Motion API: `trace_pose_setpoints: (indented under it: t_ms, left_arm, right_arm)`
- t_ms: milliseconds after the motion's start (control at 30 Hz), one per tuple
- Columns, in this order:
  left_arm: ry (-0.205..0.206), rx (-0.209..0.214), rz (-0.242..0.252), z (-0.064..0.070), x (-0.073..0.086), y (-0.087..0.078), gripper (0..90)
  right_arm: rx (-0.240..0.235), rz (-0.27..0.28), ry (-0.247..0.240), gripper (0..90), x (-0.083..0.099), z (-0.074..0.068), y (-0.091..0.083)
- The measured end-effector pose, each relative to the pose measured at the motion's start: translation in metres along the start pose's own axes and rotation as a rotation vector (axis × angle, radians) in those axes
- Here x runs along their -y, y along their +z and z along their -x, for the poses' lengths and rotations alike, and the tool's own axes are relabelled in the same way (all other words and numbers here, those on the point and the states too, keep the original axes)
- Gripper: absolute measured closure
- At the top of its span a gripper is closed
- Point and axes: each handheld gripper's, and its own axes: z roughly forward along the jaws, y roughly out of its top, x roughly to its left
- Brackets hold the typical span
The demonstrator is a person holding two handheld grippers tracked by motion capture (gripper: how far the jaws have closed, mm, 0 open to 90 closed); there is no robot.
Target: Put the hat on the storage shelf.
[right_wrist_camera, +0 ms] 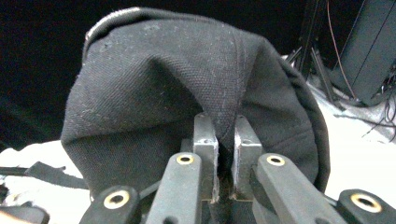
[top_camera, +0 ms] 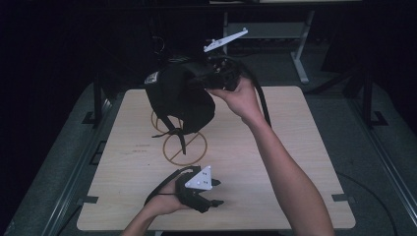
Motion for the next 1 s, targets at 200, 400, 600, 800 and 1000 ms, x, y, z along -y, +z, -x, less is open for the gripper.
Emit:
trace_pose_setpoints:
  t_ms: [200, 400, 600, 800, 1000]
  left_arm:
    - [0.010, 0.003, -0.002, -0.001, 0.000, 0.000, 41.1]
    - [0.011, 0.007, 0.003, 0.001, -0.001, 0.001, 41.2]
    - [-0.002, 0.022, 0.006, 0.004, -0.001, 0.004, 41.2]
    - [0.008, 0.019, -0.002, 0.004, -0.001, 0.004, 41.2]
    - [0.009, 0.012, 0.000, 0.004, -0.001, 0.004, 41.1]
  right_arm:
    - [-0.001, -0.006, 0.000, 83.1, -0.004, 0.003, 0.017]
    - [-0.014, 0.011, 0.003, 81.0, -0.008, 0.003, 0.033]
    - [-0.021, 0.026, 0.023, 78.4, -0.010, 0.006, 0.048]
    - [0.016, -0.011, 0.021, 62.5, -0.007, 0.008, 0.057]
    - [0.031, -0.001, 0.034, 54.1, -0.003, 0.011, 0.052]
